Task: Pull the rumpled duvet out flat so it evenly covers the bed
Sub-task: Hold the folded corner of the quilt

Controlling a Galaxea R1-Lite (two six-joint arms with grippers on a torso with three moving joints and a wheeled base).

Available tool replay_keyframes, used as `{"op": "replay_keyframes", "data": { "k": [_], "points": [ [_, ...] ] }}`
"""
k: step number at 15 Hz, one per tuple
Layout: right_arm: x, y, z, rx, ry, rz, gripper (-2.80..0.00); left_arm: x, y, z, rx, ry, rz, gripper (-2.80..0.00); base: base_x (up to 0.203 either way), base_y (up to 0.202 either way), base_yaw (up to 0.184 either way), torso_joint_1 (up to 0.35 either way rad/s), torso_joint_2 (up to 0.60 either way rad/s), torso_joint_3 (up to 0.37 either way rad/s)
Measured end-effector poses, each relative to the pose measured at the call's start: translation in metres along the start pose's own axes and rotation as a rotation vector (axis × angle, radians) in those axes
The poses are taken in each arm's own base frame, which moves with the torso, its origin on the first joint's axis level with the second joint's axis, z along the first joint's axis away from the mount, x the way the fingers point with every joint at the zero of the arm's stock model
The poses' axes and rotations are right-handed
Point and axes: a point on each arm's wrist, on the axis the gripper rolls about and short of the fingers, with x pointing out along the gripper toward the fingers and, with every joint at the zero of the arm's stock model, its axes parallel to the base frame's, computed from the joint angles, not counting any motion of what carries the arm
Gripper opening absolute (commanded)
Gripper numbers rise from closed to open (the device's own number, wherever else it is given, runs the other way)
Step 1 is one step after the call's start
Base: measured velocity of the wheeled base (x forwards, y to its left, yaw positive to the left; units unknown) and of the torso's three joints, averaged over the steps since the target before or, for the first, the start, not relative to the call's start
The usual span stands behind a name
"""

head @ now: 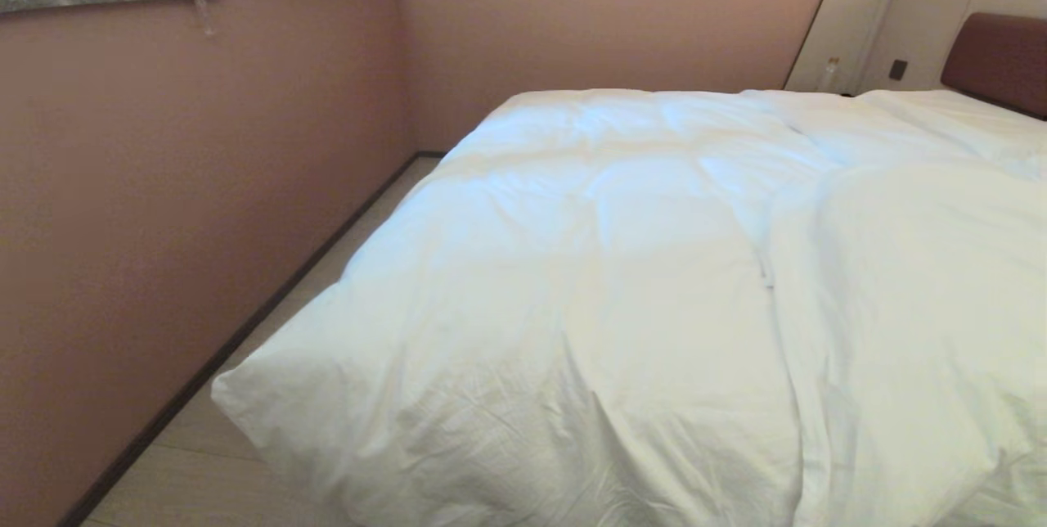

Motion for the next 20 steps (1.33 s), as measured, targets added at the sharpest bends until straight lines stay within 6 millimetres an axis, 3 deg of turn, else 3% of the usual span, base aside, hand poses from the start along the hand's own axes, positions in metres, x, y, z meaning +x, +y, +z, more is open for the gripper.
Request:
{"op": "replay_keyframes", "data": {
  "k": [20],
  "points": [
    [0.0000, 0.0000, 0.0001, 0.000, -0.001, 0.001, -2.80, 0.0000, 0.0000, 0.0000, -0.001, 0.000, 0.001, -2.80, 0.000, -0.188, 0.000, 0.004, 0.00, 0.003]
  ]
}}
